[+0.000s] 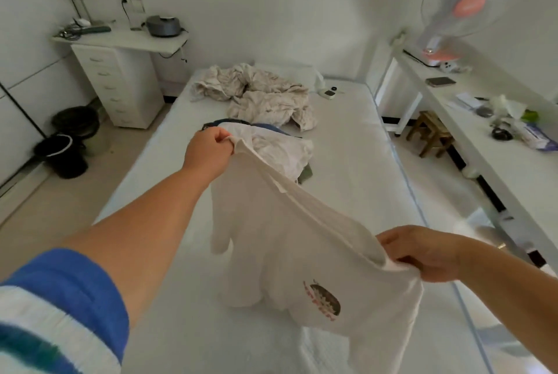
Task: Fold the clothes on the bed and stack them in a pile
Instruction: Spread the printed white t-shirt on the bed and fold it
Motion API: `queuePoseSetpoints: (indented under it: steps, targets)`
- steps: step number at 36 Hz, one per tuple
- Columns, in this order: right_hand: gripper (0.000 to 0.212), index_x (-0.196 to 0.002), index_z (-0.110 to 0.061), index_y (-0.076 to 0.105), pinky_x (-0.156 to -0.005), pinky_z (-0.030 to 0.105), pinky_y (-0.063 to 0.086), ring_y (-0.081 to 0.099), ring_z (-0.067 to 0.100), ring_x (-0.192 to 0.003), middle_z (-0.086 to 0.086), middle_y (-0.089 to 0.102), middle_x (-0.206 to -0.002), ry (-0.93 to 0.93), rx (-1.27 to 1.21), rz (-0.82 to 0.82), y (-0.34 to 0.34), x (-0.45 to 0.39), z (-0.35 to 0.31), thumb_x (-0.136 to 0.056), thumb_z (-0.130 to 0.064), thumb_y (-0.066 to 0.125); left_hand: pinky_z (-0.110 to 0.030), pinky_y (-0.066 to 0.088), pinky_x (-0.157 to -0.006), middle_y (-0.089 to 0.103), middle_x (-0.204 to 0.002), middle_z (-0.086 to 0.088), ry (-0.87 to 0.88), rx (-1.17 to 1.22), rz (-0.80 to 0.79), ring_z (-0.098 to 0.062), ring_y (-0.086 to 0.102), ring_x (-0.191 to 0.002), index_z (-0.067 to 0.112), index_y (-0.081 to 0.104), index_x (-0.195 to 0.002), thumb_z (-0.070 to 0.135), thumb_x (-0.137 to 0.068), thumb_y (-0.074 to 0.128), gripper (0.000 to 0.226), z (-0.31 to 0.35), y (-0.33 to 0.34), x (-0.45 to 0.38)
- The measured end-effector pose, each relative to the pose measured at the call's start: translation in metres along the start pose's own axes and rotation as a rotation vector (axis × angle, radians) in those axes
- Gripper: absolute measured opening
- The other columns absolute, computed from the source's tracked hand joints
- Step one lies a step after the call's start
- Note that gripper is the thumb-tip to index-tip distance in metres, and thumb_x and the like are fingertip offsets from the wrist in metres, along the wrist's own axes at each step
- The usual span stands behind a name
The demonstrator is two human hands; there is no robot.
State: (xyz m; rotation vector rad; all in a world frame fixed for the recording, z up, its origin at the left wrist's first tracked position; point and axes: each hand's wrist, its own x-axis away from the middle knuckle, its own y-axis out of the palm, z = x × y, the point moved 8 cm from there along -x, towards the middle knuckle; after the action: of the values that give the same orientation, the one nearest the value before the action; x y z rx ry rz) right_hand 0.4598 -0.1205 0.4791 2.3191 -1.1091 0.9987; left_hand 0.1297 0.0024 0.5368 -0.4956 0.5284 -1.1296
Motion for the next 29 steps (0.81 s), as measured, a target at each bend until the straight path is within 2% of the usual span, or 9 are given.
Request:
queuePoseSetpoints:
  steps: [4, 8, 12, 16, 19, 22, 24, 27, 29]
  targets:
    - [0.040, -0.100, -0.002, 0.070, -0.084, 0.040, 0.054, 0.067, 0.030, -0.092, 0.018, 0.069, -0.102, -0.016, 0.075, -0.004, 0.012, -0.001, 0.011, -0.068, -0.026, 0.077, -0.026, 0.035, -0.060, 0.060, -0.082, -0.001, -0.094, 0.068, 0.012, -0.016, 0.051, -0.071, 0.018, 0.061, -0.084, 0.021, -0.089, 0.052, 0.010, -0.002, 0.019, 0.005]
    - [0.042, -0.110, -0.005, 0.069, -0.085, 0.039, 0.051, 0.064, 0.030, -0.099, 0.017, 0.067, -0.108, -0.050, -0.274, 0.036, 0.005, -0.011, 0.025, -0.082, -0.035, 0.061, -0.026, 0.038, -0.063, 0.062, -0.085, -0.002, -0.172, 0.166, 0.025, -0.018, 0.055, -0.075, 0.019, 0.061, -0.085, 0.019, -0.088, 0.052, 0.010, -0.010, 0.026, 0.010]
    - [0.024, -0.081, -0.012, 0.075, -0.070, 0.032, 0.052, 0.067, 0.022, -0.080, 0.010, 0.068, -0.087, -0.075, -0.274, 0.014, 0.000, -0.013, 0.028, -0.075, -0.028, 0.058, -0.026, 0.041, -0.067, 0.064, -0.087, 0.000, -0.198, 0.181, 0.005, -0.019, 0.058, -0.082, 0.020, 0.064, -0.090, 0.019, -0.086, 0.055, 0.010, -0.019, 0.028, 0.013]
    - [0.021, -0.090, -0.008, 0.073, -0.070, 0.033, 0.053, 0.066, 0.027, -0.084, 0.015, 0.068, -0.094, -0.052, -0.186, 0.027, 0.003, -0.017, 0.030, -0.072, -0.016, 0.066, -0.029, 0.045, -0.070, 0.063, -0.086, 0.001, -0.216, 0.194, -0.001, -0.022, 0.062, -0.088, 0.020, 0.064, -0.088, 0.019, -0.085, 0.056, 0.008, -0.022, 0.031, 0.016]
    - [0.011, -0.080, -0.011, 0.072, -0.064, 0.030, 0.052, 0.064, 0.023, -0.075, 0.012, 0.067, -0.085, -0.061, -0.127, 0.070, 0.002, -0.020, 0.026, -0.071, -0.009, 0.068, -0.035, 0.051, -0.078, 0.064, -0.083, 0.001, -0.222, 0.210, -0.038, -0.023, 0.063, -0.089, 0.021, 0.061, -0.080, 0.015, -0.084, 0.052, 0.012, -0.018, 0.034, 0.022]
    - [0.008, -0.072, -0.015, 0.069, -0.058, 0.028, 0.051, 0.061, 0.020, -0.065, 0.009, 0.065, -0.076, -0.131, -0.103, 0.208, -0.005, -0.021, 0.017, -0.075, -0.008, 0.067, -0.033, 0.046, -0.071, 0.059, -0.072, 0.003, -0.183, 0.155, -0.180, -0.023, 0.059, -0.080, 0.020, 0.059, -0.072, 0.017, -0.081, 0.050, 0.013, 0.000, 0.042, 0.037]
    - [0.016, -0.065, -0.018, 0.068, -0.058, 0.025, 0.048, 0.059, 0.016, -0.061, 0.004, 0.064, -0.070, -0.232, -0.038, 0.384, -0.012, -0.018, 0.004, -0.078, -0.008, 0.067, -0.032, 0.040, -0.066, 0.058, -0.071, 0.003, -0.093, 0.048, -0.390, -0.022, 0.055, -0.077, 0.020, 0.059, -0.068, 0.031, -0.070, 0.051, 0.014, 0.018, 0.058, 0.059]
    - [0.020, -0.063, -0.022, 0.068, -0.060, 0.020, 0.044, 0.055, 0.009, -0.058, -0.008, 0.061, -0.061, -0.383, 0.084, 0.556, -0.010, -0.015, -0.017, -0.081, -0.012, 0.068, -0.029, 0.044, -0.076, 0.064, -0.101, 0.005, 0.063, -0.117, -0.696, -0.016, 0.057, -0.095, 0.026, 0.067, -0.097, 0.046, -0.066, 0.062, 0.037, 0.034, 0.095, 0.102]
    - [0.020, -0.065, -0.028, 0.068, -0.053, 0.012, 0.040, 0.048, 0.003, -0.050, -0.016, 0.055, -0.051, -0.441, 0.157, 0.613, -0.005, -0.015, -0.026, -0.081, -0.016, 0.069, -0.023, 0.038, -0.086, 0.052, -0.123, 0.009, 0.123, -0.166, -0.813, -0.010, 0.049, -0.112, 0.039, 0.057, -0.121, 0.043, -0.069, 0.072, 0.055, 0.039, 0.114, 0.126]
